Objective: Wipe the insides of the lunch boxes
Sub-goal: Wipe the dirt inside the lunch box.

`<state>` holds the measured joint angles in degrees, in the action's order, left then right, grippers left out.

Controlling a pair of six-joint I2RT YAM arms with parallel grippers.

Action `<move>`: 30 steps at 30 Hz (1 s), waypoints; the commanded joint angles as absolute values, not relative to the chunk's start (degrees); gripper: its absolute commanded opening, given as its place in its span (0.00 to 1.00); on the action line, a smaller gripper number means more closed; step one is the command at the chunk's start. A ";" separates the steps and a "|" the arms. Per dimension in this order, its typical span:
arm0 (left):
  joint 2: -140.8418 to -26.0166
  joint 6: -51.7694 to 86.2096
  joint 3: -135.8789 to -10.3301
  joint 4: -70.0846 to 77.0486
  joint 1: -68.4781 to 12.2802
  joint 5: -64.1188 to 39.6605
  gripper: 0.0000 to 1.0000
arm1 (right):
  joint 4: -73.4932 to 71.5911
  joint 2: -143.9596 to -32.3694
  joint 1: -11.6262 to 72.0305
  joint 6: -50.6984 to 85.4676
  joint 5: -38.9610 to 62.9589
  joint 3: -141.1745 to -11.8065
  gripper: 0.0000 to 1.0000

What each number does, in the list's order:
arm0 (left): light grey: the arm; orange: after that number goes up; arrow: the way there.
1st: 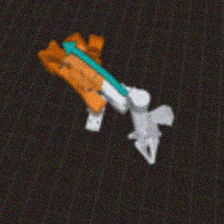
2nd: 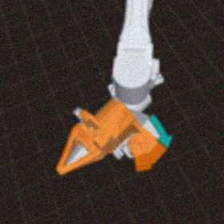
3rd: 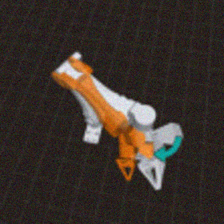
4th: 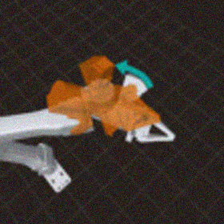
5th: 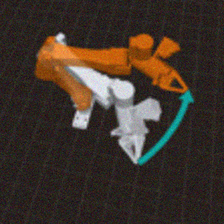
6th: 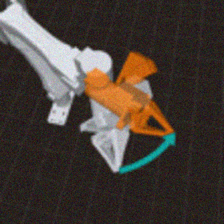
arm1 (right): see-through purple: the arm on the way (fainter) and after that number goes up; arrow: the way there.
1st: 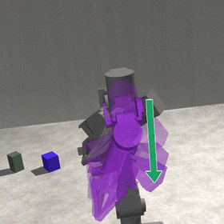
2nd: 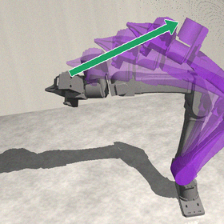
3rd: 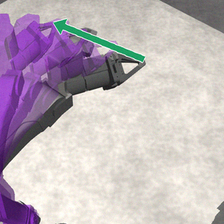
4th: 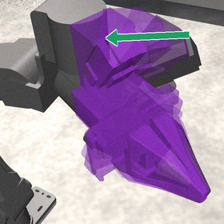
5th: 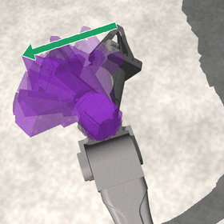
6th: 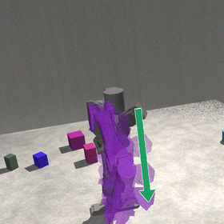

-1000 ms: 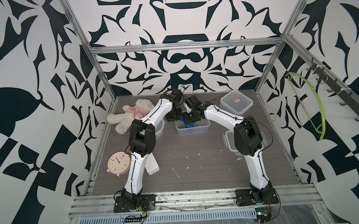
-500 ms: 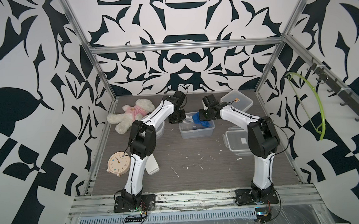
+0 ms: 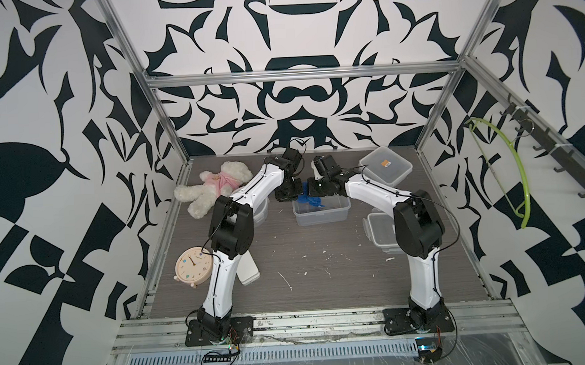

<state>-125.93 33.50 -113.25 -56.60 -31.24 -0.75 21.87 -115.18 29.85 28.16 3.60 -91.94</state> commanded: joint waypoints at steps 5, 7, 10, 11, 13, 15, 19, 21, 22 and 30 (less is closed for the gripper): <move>-124.30 32.87 -111.90 -58.83 -31.83 -2.10 0.00 | 37.42 -109.02 26.01 15.03 -18.54 -97.93 0.00; -124.30 32.78 -112.00 -58.81 -31.73 -1.66 0.00 | 41.44 -108.78 26.02 13.83 -21.34 -97.66 0.00; -124.57 32.78 -112.60 -59.08 -31.68 -0.77 0.00 | 43.47 -106.44 26.32 13.36 -22.07 -93.76 0.00; -124.68 32.78 -112.84 -59.23 -31.65 -0.62 0.00 | 43.83 -105.61 26.40 13.36 -21.66 -92.10 0.00; -124.83 32.78 -113.39 -59.40 -31.55 -0.51 0.00 | 44.36 -103.42 26.90 13.23 -19.89 -87.40 0.00; -124.91 32.78 -113.73 -59.41 -31.39 -0.46 0.00 | 44.88 -101.35 28.03 13.05 -18.75 -83.22 0.00; -125.49 32.78 -114.87 -59.70 -31.17 -0.38 0.00 | 46.48 -97.14 30.14 13.78 -16.39 -76.64 0.00; -125.54 32.78 -115.28 -59.80 -31.11 -0.37 0.00 | 46.58 -95.52 30.22 14.39 -14.24 -75.04 0.00; -125.59 32.80 -115.35 -59.74 -31.12 -0.43 0.00 | 46.09 -94.96 30.20 14.49 -12.60 -74.72 0.00; -124.95 33.57 -114.56 -59.02 -31.51 -1.69 0.00 | 32.51 -105.45 31.83 15.86 17.04 -79.19 0.00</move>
<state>-125.95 32.03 -113.93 -58.83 -31.73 -0.23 37.32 -100.62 30.09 14.48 1.89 -76.93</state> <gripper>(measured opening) 0.112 0.074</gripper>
